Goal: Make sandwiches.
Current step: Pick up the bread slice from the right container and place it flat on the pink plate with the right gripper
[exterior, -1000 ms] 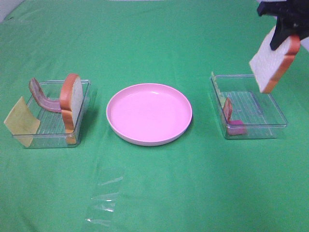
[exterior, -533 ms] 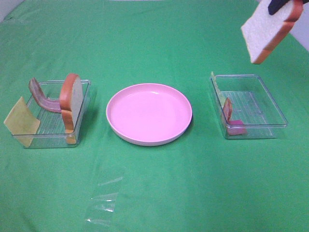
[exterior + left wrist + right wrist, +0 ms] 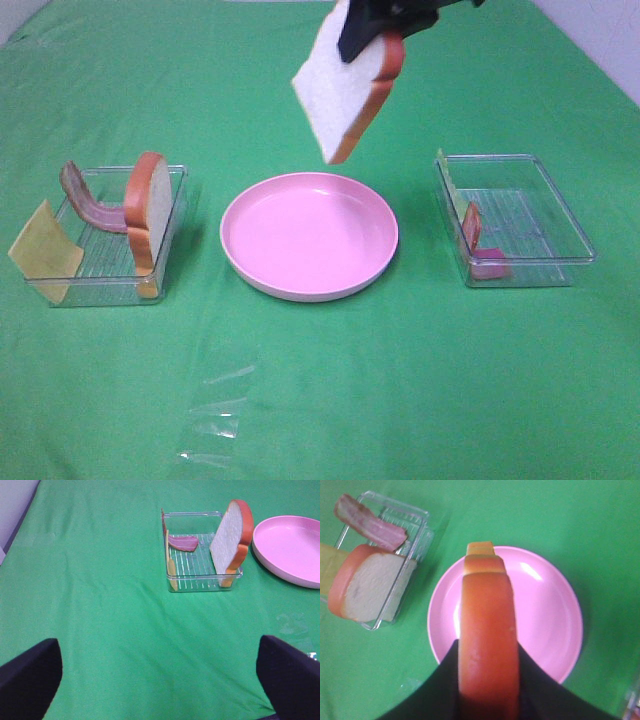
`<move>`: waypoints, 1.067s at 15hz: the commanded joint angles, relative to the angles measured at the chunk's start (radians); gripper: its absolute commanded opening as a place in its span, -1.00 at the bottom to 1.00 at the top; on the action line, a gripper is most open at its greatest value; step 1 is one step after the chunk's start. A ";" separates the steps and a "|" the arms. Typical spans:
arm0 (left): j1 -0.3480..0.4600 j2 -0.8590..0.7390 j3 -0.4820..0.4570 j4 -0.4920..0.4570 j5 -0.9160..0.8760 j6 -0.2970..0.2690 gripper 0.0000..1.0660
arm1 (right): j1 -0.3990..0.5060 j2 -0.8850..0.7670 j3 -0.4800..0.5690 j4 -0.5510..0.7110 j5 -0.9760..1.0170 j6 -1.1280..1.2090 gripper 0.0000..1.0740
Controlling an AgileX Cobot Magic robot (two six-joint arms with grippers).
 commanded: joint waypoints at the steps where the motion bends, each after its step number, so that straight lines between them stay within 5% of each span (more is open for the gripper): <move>1: 0.001 0.000 0.002 -0.008 -0.004 0.000 0.83 | 0.048 0.083 -0.002 0.037 -0.034 -0.002 -0.95; 16: 0.001 0.000 0.002 -0.008 -0.004 0.000 0.83 | 0.042 0.317 -0.002 0.067 -0.175 -0.007 -0.92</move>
